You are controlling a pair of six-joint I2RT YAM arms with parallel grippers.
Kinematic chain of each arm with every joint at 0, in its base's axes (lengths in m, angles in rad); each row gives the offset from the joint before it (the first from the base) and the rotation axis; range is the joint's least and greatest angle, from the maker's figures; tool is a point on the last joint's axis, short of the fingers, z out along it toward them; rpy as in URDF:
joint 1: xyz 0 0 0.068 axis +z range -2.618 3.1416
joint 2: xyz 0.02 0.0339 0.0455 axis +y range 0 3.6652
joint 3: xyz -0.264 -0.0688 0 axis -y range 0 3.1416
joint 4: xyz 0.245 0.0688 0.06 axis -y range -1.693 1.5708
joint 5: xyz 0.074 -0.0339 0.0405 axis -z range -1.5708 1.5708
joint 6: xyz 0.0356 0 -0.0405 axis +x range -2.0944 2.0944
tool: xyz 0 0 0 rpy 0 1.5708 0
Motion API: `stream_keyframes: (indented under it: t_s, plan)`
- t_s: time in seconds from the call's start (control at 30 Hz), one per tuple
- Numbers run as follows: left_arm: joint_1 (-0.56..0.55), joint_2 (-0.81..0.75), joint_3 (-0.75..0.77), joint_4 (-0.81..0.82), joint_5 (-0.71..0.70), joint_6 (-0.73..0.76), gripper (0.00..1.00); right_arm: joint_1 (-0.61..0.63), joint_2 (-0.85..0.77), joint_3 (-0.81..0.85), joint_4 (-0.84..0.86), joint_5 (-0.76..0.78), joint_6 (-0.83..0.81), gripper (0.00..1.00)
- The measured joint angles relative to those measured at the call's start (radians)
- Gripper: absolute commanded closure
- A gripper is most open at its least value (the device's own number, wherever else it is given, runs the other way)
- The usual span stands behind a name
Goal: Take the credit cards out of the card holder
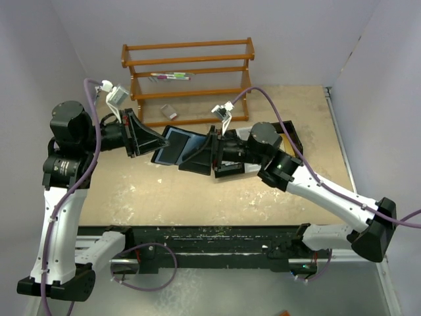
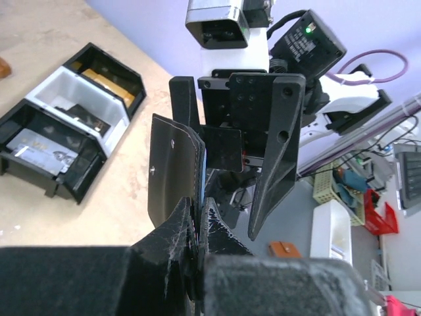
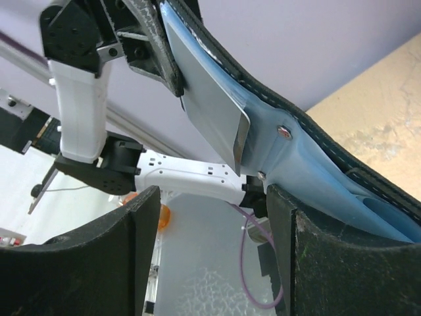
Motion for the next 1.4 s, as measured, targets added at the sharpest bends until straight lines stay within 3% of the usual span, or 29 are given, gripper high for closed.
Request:
stream_keyframes:
  t_s: [0.37,0.97,1.4]
  plan:
    - [0.001,0.011,-0.033,0.16,0.1,-0.167,1.0,0.0,-0.044,-0.095,0.226,0.001,0.097,0.39]
    - [0.001,0.004,-0.019,0.211,0.153,-0.217,1.0,0.006,-0.046,-0.085,0.263,0.026,0.117,0.41]
    - [0.001,-0.009,0.003,0.211,0.152,-0.215,1.0,0.007,-0.103,-0.085,0.255,0.152,0.098,0.44]
